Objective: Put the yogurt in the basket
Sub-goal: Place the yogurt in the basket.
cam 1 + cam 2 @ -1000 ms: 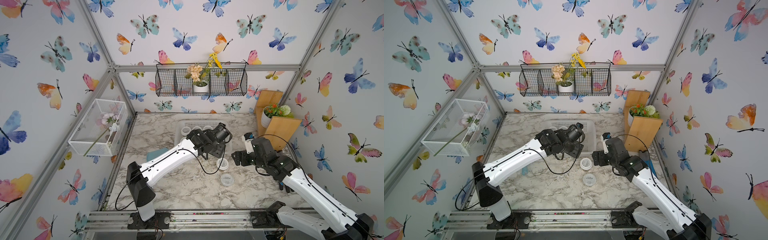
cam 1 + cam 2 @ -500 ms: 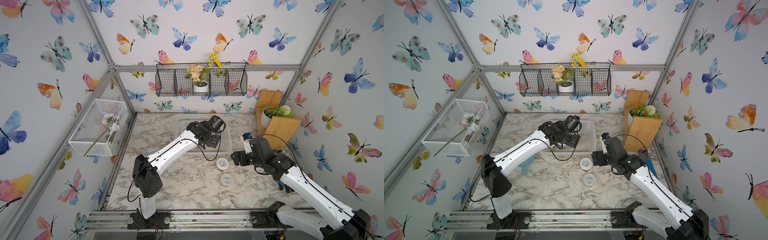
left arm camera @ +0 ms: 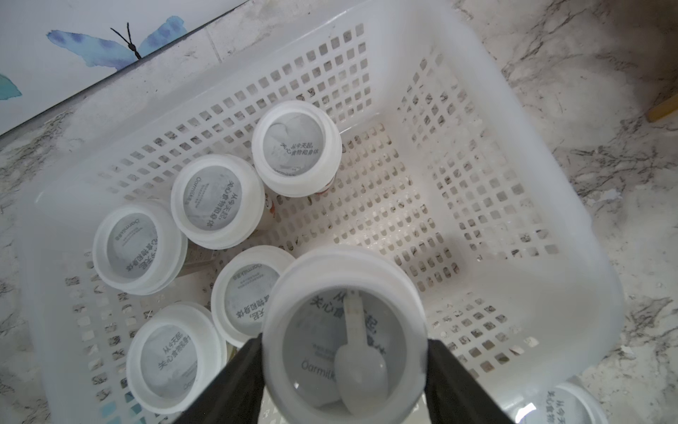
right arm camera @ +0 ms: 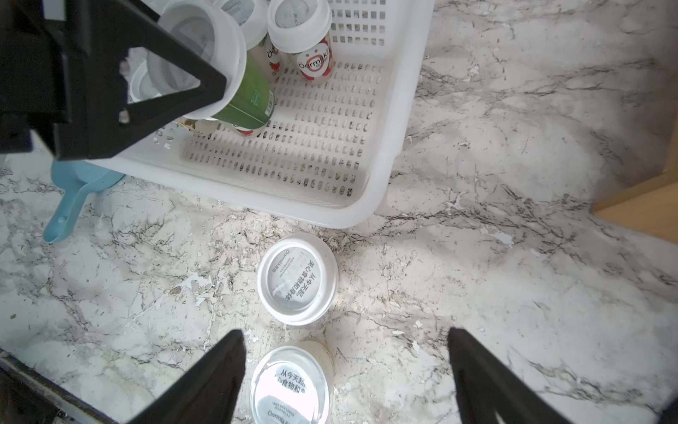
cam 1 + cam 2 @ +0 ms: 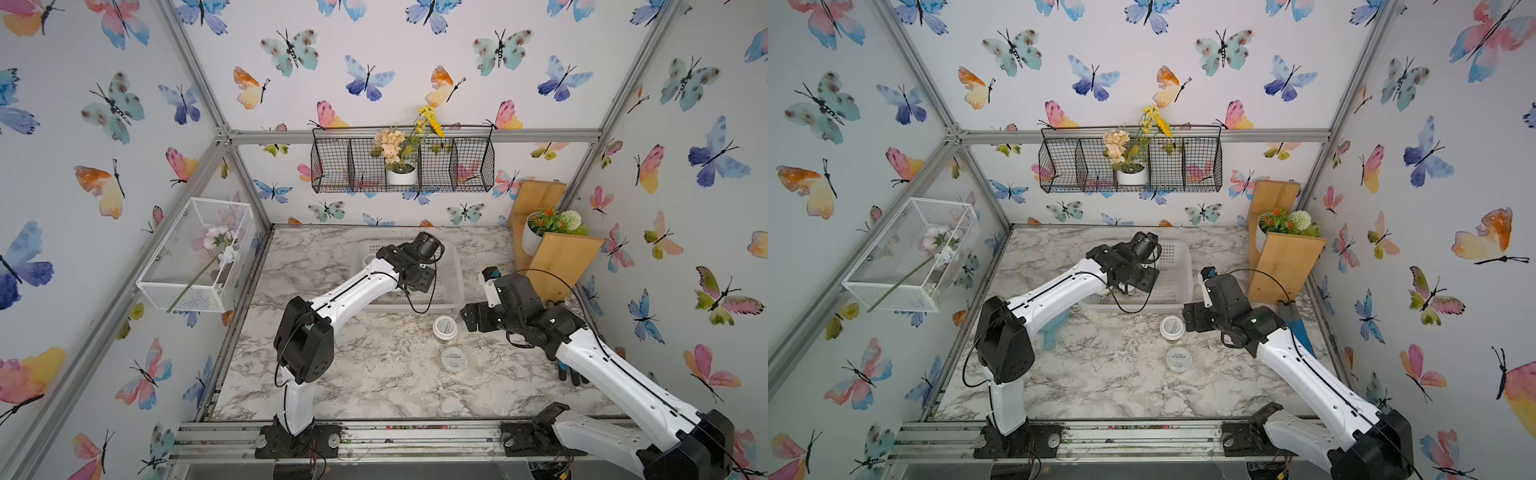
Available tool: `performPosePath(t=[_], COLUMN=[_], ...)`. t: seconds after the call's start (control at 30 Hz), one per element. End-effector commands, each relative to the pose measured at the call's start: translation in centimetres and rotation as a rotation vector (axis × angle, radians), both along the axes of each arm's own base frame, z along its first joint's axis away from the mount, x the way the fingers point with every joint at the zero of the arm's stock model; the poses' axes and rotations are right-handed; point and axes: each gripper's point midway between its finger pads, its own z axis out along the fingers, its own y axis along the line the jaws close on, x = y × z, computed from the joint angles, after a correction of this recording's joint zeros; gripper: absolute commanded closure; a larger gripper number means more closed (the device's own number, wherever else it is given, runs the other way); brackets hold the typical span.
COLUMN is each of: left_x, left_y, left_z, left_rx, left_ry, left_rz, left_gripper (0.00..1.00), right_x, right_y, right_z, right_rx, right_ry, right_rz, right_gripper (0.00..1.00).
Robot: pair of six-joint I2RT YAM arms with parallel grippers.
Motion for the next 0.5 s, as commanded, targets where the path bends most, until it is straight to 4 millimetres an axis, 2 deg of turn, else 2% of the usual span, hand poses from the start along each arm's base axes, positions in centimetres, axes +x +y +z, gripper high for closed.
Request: performPosePath(t=[0.0, 0.2, 0.23, 0.47], left_x=[0.8, 1.5, 1.7, 2.1], left_y=[-0.8, -0.7, -0.9, -1.6], left_z=[-1.2, -1.9, -3.4, -4.2], left_rx=[-0.028, -0.045, -0.03, -0.03], left_ry=[0.009, 0.011, 0.031, 0.049], left_rz=[-0.021, -0.014, -0.015, -0.025], left_gripper=[0.32, 0.32, 0.32, 0.32], right_x=[0.1, 0.1, 0.1, 0.1], right_y=[0.0, 0.1, 0.1, 0.1], right_z=[-0.4, -0.7, -0.7, -0.6], right_rx=[-0.012, -0.013, -0.012, -0.012], right_ry=[0.004, 0.012, 0.011, 0.009], right_rz=[0.009, 0.013, 0.012, 0.012], right_gripper=[0.11, 0.11, 0.11, 0.11])
